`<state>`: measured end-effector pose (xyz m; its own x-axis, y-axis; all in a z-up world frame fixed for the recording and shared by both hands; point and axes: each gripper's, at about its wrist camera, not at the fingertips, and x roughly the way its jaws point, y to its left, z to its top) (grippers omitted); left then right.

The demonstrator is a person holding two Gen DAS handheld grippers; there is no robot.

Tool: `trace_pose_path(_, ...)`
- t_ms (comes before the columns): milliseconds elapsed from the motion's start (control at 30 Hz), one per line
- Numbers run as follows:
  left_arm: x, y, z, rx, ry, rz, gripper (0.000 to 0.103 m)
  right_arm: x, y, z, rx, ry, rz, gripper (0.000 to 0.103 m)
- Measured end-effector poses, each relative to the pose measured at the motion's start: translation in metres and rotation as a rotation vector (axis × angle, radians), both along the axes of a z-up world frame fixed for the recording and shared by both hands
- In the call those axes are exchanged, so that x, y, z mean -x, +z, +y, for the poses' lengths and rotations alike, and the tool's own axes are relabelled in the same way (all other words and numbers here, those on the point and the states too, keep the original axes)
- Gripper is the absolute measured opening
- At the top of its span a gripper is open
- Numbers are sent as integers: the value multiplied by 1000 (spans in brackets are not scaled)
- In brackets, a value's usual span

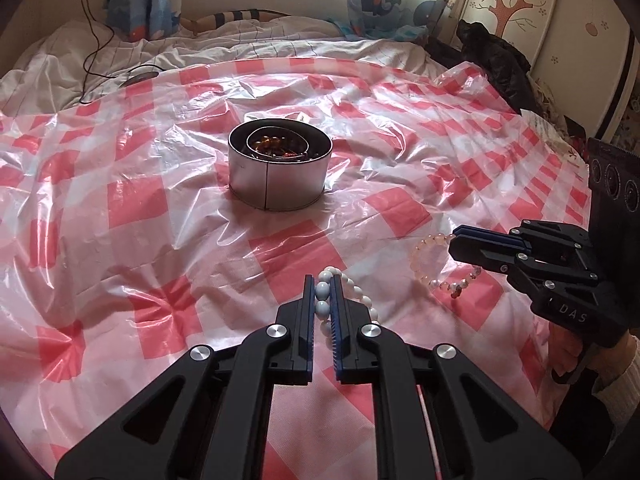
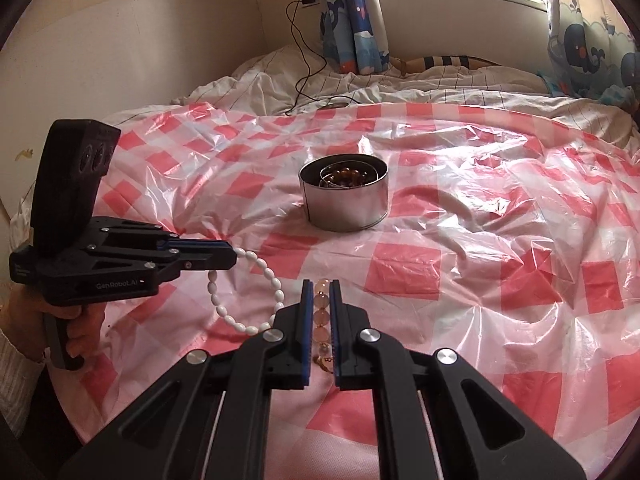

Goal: Organize jewelry
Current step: 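Close the left gripper on the white bead bracelet while the right gripper grasps the pink bead bracelet, then carry both bead bracelets into the silver tin and open both grippers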

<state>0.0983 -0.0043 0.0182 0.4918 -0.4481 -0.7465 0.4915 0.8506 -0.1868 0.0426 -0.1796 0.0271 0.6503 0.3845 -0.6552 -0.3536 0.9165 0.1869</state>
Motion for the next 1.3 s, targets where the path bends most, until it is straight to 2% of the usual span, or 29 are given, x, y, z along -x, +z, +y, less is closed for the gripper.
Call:
trace_pose_path(267, 4, 6, -15, -83, 13, -66, 6, 0, 7, -6, -59, 1, -22, 8)
trace_pose_path(600, 0, 10, -2, -66, 68, -84, 6, 0, 13, -17, -105, -18, -36, 8)
trace_pose_path(833, 0, 14, 0, -47, 73, -95, 6, -2, 12, -17, -90, -17, -27, 8)
trace_pose_path(1300, 5, 19, -7, -109, 73, -148, 6, -3, 2, -3, -49, 8, -1, 8)
